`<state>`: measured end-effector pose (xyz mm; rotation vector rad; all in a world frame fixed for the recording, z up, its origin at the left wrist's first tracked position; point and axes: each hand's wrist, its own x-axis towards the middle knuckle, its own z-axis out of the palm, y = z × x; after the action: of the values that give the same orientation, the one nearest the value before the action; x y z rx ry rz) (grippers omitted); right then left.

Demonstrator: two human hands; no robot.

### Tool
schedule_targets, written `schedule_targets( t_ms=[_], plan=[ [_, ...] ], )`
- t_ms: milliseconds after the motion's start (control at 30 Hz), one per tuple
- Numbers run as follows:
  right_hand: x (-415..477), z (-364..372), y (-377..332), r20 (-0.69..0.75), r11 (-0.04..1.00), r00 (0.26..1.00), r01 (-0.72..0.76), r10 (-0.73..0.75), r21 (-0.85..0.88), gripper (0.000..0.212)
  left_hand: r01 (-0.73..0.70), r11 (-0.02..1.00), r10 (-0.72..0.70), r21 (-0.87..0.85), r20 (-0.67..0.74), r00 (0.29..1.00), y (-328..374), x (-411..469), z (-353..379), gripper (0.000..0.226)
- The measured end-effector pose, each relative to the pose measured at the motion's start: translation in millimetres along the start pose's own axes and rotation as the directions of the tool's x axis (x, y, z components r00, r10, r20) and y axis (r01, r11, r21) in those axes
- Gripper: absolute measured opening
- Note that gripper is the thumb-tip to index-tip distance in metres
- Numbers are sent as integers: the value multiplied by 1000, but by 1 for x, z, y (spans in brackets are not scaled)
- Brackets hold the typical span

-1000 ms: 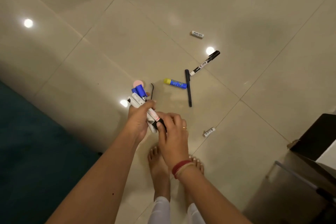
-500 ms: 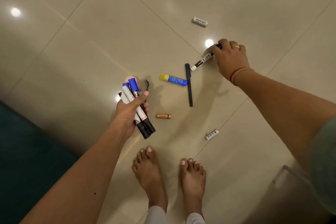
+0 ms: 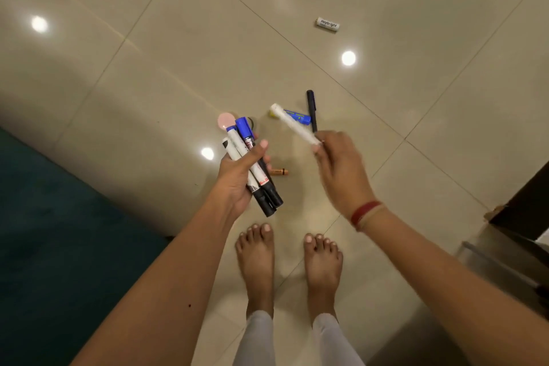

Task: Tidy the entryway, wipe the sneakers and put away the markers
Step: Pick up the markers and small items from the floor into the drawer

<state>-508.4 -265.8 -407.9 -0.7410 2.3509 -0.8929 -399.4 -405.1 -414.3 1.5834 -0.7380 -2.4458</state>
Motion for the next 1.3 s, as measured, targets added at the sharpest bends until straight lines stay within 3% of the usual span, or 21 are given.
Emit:
schedule_targets(
  t_ms=[100, 233, 300, 400, 500, 667, 800, 867, 967, 1033, 1100, 1300],
  plan=[
    [-39, 28, -41, 46, 995, 999, -6, 1, 104, 30, 15, 1000, -15, -14, 5, 1000, -3, -10, 2, 24],
    [-79, 53, -69, 128, 1000, 992, -15, 18, -23, 41, 19, 998, -22, -58, -47, 999, -10, -18, -9, 22],
    [-87, 54, -67, 88, 997, 995, -48, 54, -68, 44, 14, 997, -24, -74, -127, 992, -14, -19, -16, 20],
    [-78, 47, -46, -16, 991, 995, -99, 101, 90, 35, 41, 997, -52, -59, -198, 979, -13, -21, -23, 17],
    [-47, 42, -4, -118, 954, 955, -253, 273, 158, 22, 62, 998, -57, 17, -211, 976, -9, -21, -24, 13],
    [24, 48, 55, -95, 874, 873, -484, 479, -39, 32, 46, 997, -36, 60, -155, 987, -13, -11, -34, 17],
    [55, 64, 70, -48, 846, 886, -455, 461, -277, 30, 32, 996, -24, 88, -96, 995, -16, 1, -45, 26],
    [60, 65, 71, -105, 830, 862, -507, 497, -231, 23, 28, 996, -21, 88, -70, 997, -15, 3, -49, 26],
    [53, 59, 68, -184, 811, 796, -585, 577, 17, 19, 31, 997, -28, 64, -50, 998, -13, 1, -51, 26],
    [38, 56, 53, -200, 832, 809, -522, 553, 188, 16, 34, 998, -31, 52, -44, 999, -11, -3, -50, 25],
    [13, 55, 26, -179, 866, 871, -392, 458, 311, 14, 32, 999, -31, 22, -44, 999, -10, -7, -46, 25],
    [-60, 61, -45, -33, 912, 972, -204, 231, 356, 19, 42, 998, -42, -36, -18, 999, -7, -15, -29, 26]
  ],
)
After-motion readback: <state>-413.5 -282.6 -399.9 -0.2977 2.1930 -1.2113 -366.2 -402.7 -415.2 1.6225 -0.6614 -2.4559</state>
